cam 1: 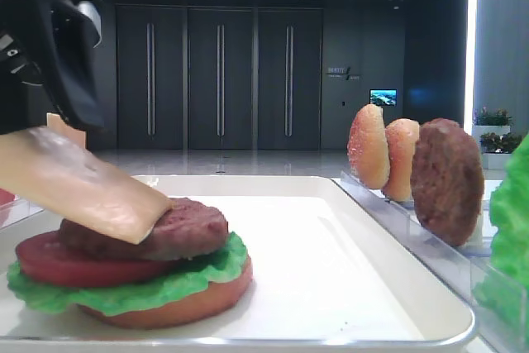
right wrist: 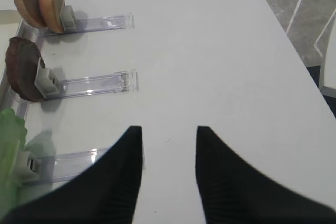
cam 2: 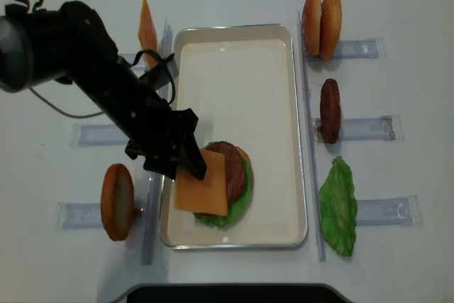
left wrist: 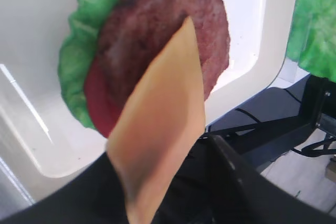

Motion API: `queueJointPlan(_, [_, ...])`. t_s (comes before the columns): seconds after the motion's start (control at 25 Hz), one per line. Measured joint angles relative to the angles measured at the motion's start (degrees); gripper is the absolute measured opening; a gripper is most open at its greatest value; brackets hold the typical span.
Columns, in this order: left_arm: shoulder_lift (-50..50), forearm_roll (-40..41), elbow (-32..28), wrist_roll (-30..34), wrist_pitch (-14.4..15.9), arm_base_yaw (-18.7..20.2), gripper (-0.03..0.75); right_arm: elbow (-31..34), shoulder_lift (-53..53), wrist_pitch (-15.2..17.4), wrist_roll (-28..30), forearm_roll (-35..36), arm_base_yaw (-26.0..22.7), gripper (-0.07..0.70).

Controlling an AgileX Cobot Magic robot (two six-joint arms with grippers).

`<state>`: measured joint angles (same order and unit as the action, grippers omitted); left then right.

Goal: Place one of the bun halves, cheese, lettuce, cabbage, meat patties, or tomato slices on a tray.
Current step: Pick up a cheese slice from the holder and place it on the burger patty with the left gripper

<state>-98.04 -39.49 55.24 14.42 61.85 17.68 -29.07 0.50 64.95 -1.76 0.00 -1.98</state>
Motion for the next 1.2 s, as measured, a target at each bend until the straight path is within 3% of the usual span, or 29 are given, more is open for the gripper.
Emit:
queueJointPlan(0.16, [0.00, 4.20, 3.66, -2.96, 0.36, 0.00, 0.349, 0.00, 0.00, 0.00, 0.00, 0.00, 0.00, 0.244])
queueJointPlan(0.44, [0.00, 5.11, 4.73, -4.05, 0.40, 0.00, 0.345, 0.00, 0.00, 0.00, 0.00, 0.00, 0.00, 0.244])
queueJointPlan(0.76, [-2.02, 2.91, 4.73, -3.88, -3.09, 0.00, 0.345, 0.00, 0.00, 0.00, 0.00, 0.00, 0.00, 0.244])
queueJointPlan(1.2, [-5.02, 0.18, 4.90, -0.87, -1.76, 0.00, 0.339, 0.00, 0.00, 0.00, 0.00, 0.00, 0.00, 0.244])
